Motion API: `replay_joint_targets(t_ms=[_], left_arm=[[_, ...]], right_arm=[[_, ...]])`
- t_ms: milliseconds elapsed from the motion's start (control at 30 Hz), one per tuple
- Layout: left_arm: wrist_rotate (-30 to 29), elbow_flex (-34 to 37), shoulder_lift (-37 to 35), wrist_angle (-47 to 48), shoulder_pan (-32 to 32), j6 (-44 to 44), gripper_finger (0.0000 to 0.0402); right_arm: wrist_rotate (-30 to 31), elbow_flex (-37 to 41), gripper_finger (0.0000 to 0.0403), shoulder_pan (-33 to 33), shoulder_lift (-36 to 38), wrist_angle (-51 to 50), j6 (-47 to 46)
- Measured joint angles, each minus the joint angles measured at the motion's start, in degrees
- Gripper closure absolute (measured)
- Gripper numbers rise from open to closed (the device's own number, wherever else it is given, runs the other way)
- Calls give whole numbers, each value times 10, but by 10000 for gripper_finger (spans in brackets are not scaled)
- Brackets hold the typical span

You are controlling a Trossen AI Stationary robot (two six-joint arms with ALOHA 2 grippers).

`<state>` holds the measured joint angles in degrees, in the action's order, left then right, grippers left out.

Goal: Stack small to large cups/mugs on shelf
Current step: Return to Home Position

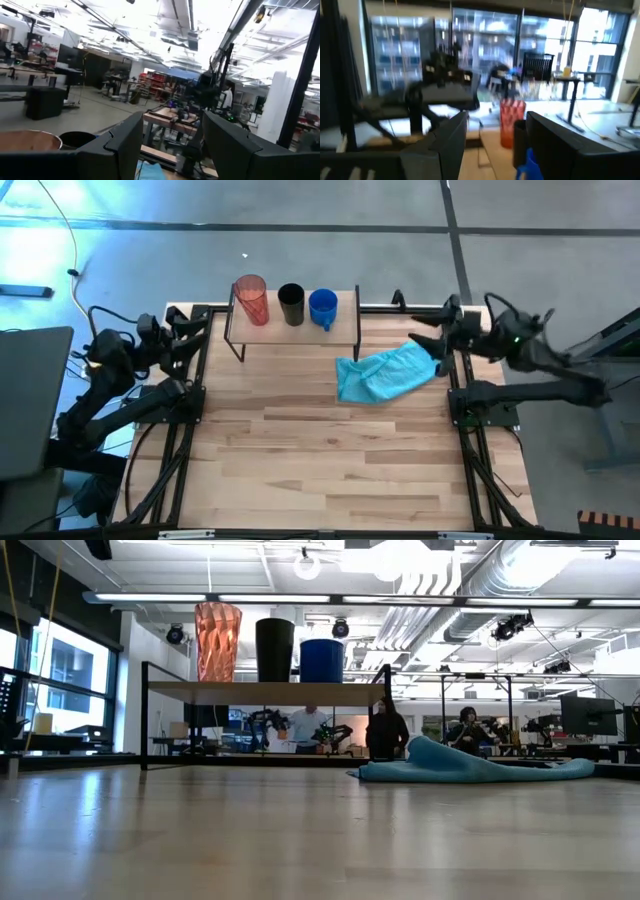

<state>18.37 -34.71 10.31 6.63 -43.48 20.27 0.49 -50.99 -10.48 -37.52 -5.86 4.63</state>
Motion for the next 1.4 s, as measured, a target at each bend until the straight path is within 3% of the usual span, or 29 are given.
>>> replay_joint_targets(t_ms=[233, 467, 733, 867, 1000, 1400], left_arm=[[-2, 27, 0, -45, 0, 16, 208], [-21, 77, 0, -105, 0, 57, 208], [-39, 148, 0, -204, 0, 110, 208], [-46, 163, 0, -215, 0, 116, 208], [-43, 167, 0, -213, 0, 116, 208], [101, 167, 0, -153, 0, 112, 208]], right_arm=[[-16, 206, 203, 0, 50, 275, -65], [-27, 291, 203, 1, 35, 435, -92], [3, 294, 203, 65, -13, 463, -49], [52, 294, 203, 98, -46, 474, -44], [56, 294, 203, 107, -57, 482, -42], [57, 294, 203, 106, -52, 446, -62]])
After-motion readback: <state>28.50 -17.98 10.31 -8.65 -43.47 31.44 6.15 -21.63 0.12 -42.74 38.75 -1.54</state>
